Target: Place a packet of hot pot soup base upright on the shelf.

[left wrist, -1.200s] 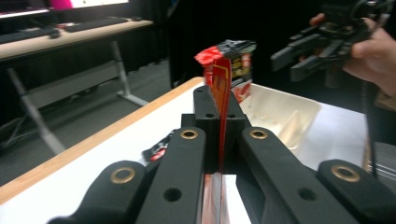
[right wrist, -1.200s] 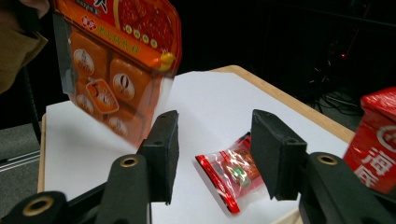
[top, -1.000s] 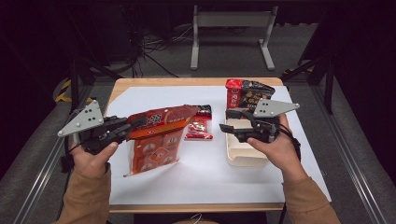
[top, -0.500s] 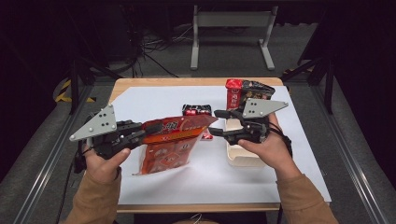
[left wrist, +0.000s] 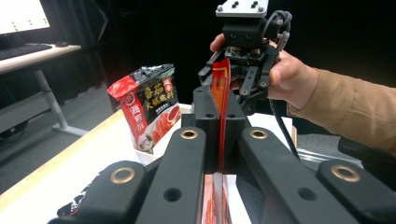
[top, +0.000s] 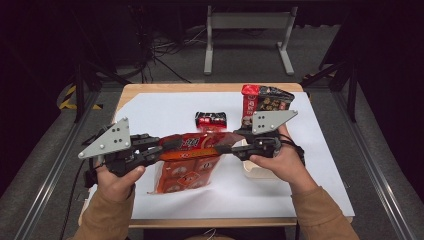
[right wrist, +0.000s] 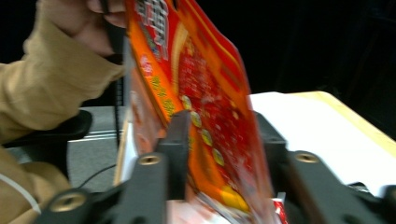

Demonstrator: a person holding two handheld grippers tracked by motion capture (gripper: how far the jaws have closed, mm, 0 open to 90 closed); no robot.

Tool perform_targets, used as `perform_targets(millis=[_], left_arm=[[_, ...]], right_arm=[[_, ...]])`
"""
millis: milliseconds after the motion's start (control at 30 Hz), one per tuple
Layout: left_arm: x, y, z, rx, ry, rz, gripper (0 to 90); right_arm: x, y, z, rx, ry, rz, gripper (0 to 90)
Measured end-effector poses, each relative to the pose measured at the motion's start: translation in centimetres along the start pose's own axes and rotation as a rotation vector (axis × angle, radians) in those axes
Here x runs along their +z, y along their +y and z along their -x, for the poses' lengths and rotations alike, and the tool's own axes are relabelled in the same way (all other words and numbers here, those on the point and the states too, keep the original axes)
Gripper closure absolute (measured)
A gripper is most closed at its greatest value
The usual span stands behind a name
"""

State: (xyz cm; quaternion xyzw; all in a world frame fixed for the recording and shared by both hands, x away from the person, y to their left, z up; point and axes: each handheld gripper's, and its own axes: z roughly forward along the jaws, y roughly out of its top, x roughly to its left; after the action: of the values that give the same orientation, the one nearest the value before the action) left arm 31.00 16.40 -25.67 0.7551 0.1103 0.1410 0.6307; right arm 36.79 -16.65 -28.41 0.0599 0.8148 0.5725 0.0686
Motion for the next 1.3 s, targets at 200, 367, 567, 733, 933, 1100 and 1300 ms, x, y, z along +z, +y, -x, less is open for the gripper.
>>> perform_targets(millis=[200,367,567,733,933,1100,1300], left_arm=[[0.0,-0.2,-0.3,-0.007,0.013,-0.006,89.9],[-0.1,-0.4,-0.5,-0.022,0.031,-0.016,88.7],[-0.3,-0.5,-0.8,-0.031,0.038,-0.004,85.8],[-0.4,-0.9,-1.4,-0.063,0.043,0.010,81.3],[-0.2,-1.1,-1.7,-0.089,0.050,0.012,56.7],[-0.4,-1.4,-2.1,-0.091,0.095,0.011,45.6],[-0.7,-1.9,-2.8,-0.103,0.126,0.015,43.1]], right_arm=[[-0.2,0.2,-0.4,-0.008,0.033,-0.019,87.8],[-0.3,0.5,-0.8,0.012,0.018,-0.027,89.4],[-0.9,1.5,-1.3,0.021,-0.008,-0.027,89.5],[-1.0,2.3,-1.8,0.014,-0.018,-0.030,89.6],[-1.2,3.0,-2.2,-0.019,-0.039,-0.053,89.6],[-1.8,3.6,-2.2,-0.007,-0.078,-0.054,89.6],[-2.7,4.5,-2.0,0.007,-0.109,-0.044,89.6]])
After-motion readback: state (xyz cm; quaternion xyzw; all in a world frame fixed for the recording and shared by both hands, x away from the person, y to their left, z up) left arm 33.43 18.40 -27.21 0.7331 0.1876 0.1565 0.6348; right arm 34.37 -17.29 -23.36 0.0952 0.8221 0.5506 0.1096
